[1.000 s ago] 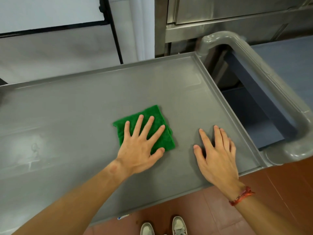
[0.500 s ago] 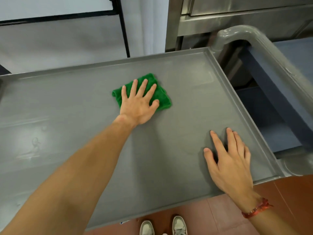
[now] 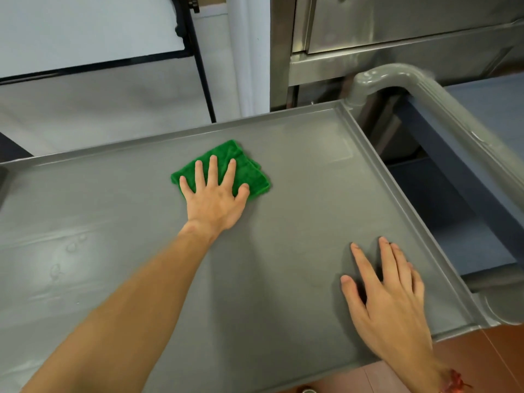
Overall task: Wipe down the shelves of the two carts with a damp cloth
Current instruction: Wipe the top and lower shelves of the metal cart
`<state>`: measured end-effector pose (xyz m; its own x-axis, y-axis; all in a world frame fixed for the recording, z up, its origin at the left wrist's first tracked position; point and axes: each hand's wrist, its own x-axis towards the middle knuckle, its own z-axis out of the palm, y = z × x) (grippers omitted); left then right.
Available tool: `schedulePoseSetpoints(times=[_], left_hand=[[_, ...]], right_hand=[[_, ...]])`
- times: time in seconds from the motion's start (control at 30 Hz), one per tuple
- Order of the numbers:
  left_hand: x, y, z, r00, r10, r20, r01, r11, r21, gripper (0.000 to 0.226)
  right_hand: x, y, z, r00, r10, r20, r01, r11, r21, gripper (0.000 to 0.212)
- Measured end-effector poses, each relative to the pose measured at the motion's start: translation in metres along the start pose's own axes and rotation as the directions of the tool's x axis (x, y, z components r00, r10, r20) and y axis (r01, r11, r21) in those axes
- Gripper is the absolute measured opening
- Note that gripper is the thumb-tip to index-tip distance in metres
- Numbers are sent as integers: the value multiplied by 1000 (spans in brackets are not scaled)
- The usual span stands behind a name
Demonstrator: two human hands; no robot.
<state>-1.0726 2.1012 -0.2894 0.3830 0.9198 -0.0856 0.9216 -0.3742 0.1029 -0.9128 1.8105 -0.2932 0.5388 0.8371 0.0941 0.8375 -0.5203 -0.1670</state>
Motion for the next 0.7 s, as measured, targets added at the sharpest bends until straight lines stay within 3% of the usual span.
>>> schedulePoseSetpoints(times=[0.17, 0.3, 0.47, 0.6, 0.7], left_hand=[[59, -14, -12, 988, -144, 51, 146, 988, -48, 69], [62, -11, -9, 990, -137, 38, 139, 989, -44, 70], [28, 4, -6, 999, -28, 45, 30, 999, -41, 66], [-33, 17, 4, 983, 182, -4, -181, 982, 44, 70], [-57, 19, 5, 958, 283, 50, -286, 956, 63, 76]], right_hand=[[3, 1, 2, 999, -3, -45, 4, 1000, 19, 63], [4, -1, 1, 999, -1, -33, 1, 1000, 5, 63], [4, -1, -2, 1000, 9, 24, -8, 999, -40, 61], [2, -1, -3, 1000, 6, 18, -5, 999, -48, 61], [1, -3, -3, 1000, 5, 20, -4, 999, -45, 61]])
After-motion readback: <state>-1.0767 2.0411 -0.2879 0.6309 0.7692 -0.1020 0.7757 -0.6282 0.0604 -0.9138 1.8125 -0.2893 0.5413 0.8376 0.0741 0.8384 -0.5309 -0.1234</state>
